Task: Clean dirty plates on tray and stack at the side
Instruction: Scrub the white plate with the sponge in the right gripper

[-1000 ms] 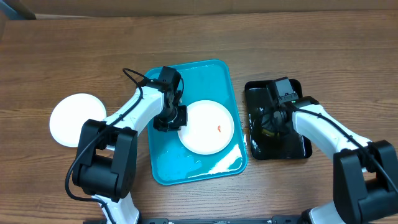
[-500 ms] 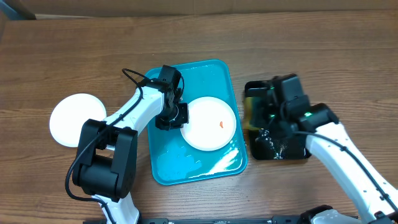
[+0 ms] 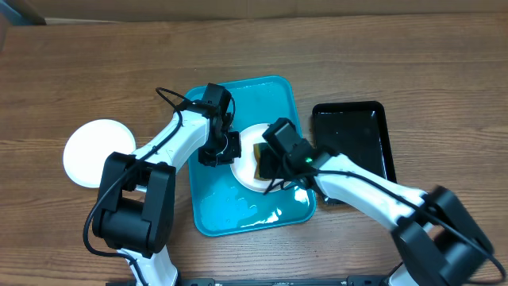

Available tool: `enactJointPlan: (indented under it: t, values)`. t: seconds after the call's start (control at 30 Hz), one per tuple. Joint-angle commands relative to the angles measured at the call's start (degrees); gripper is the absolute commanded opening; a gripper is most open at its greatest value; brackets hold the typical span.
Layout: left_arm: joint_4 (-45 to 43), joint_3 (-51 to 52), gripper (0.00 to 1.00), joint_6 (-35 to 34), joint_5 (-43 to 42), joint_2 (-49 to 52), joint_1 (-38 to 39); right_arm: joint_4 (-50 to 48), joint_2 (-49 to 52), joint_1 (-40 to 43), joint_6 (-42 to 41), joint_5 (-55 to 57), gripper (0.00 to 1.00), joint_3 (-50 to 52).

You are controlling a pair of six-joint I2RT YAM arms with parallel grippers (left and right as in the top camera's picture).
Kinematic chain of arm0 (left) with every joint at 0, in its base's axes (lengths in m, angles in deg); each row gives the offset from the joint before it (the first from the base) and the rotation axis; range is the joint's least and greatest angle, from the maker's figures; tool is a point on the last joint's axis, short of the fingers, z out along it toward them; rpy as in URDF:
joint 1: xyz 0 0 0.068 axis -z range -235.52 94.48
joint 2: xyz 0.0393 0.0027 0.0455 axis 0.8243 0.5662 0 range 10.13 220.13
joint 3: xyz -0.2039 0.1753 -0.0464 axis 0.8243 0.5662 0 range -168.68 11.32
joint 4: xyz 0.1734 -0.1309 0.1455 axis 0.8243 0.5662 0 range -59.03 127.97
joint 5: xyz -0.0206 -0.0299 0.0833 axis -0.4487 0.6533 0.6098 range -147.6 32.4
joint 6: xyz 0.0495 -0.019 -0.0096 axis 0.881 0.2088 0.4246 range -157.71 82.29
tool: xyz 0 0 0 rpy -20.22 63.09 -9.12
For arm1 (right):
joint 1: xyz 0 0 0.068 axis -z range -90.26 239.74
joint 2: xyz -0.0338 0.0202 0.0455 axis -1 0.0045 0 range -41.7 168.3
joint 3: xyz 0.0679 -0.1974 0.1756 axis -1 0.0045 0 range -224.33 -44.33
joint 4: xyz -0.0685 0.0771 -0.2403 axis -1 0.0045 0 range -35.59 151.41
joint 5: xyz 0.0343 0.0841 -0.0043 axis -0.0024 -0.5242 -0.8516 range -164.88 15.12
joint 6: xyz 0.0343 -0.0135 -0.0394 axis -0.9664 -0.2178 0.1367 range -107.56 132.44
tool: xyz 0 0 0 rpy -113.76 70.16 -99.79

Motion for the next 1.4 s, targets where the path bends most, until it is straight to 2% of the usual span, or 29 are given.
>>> enactJointPlan:
  t: [0.0,0.3,0.73,0.83,1.03,1.23,1.37]
  values:
    - [0.42,0.7,0.04,-1.18,0.68,-1.18,0.37,-1.29,4.48,-0.37,-3.69,3.78,0.04,-1.25]
    - [2.51,0.7,0.04,0.22,3.69,-1.18,-0.39,3.67,6.03,2.62,-11.02,9.07,0.04,-1.29]
    - [4.44,0.7,0.04,1.86,6.51,-1.18,-2.95,8.13,6.01,9.68,-12.79,8.28,0.04,-1.9]
    - [4.52,0.7,0.04,1.84,6.49,-1.18,-3.67,12.46,5.88,9.66,-12.74,10.32,0.04,-4.74]
    - [4.57,0.7,0.04,1.84,6.47,-1.18,-4.72,26.99,5.46,8.7,-11.21,18.6,0.04,-14.99]
    - [4.44,0.7,0.04,1.84,6.51,-1.18,-4.92,33.57,4.31,8.26,-9.09,18.08,0.04,-20.35]
    - [4.35,0.7,0.04,2.4,6.47,-1.18,-4.94,35.76,-2.01,8.66,-6.67,17.4,0.04,-21.44]
